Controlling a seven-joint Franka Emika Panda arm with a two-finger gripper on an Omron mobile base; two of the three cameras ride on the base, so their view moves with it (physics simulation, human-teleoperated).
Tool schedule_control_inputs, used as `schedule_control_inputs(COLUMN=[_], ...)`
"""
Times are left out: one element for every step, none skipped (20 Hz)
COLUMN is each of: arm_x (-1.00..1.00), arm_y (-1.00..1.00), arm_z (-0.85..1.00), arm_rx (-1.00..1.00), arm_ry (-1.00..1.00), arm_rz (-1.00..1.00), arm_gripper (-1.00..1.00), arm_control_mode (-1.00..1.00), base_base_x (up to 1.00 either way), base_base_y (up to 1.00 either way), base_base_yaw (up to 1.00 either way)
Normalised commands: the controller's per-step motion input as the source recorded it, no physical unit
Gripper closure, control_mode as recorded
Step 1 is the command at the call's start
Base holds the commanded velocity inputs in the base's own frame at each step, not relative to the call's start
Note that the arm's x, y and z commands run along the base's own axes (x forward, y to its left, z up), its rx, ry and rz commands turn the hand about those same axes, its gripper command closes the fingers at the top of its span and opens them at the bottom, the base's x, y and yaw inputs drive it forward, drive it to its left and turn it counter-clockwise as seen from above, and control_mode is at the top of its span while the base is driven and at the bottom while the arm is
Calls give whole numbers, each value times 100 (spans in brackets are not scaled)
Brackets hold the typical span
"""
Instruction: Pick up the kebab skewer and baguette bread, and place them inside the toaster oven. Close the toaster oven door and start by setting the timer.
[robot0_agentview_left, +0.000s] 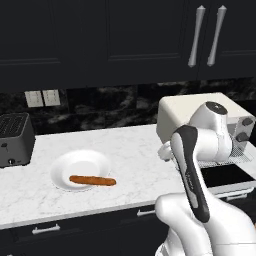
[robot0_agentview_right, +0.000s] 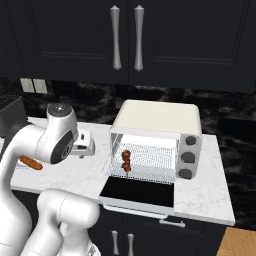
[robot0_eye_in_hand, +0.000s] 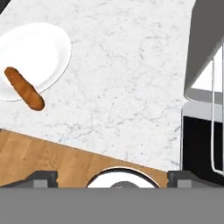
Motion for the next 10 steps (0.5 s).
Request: schedule_control_inputs(arm_x=[28, 33, 34, 28, 7, 14, 24, 34, 37, 41], arm_y=[100, 100, 100, 100, 100, 100, 100, 100, 100, 98], arm_z=[0, 0, 0, 0, -15, -7, 0, 0, 0, 0], arm_rx=[-10, -8, -8, -11, -17, -17, -15, -13, -11, -10], arm_ry=[0, 0, 0, 0, 0, 0, 0, 0, 0, 0], arm_rz=[30, 31, 32, 30, 25, 25, 25, 23, 23, 22], arm_gripper=[-100, -100, -100, -100, -100, -100, -100, -100, -100, -100], arm_control_mode=[-100, -100, -100, -100, -100, -100, -100, -100, -100, -100], base_base_x=[0, 0, 0, 0, 0, 0, 0, 0, 0, 0], base_base_y=[0, 0, 0, 0, 0, 0, 0, 0, 0, 0], base_base_yaw=[0, 0, 0, 0, 0, 0, 0, 0, 0, 0])
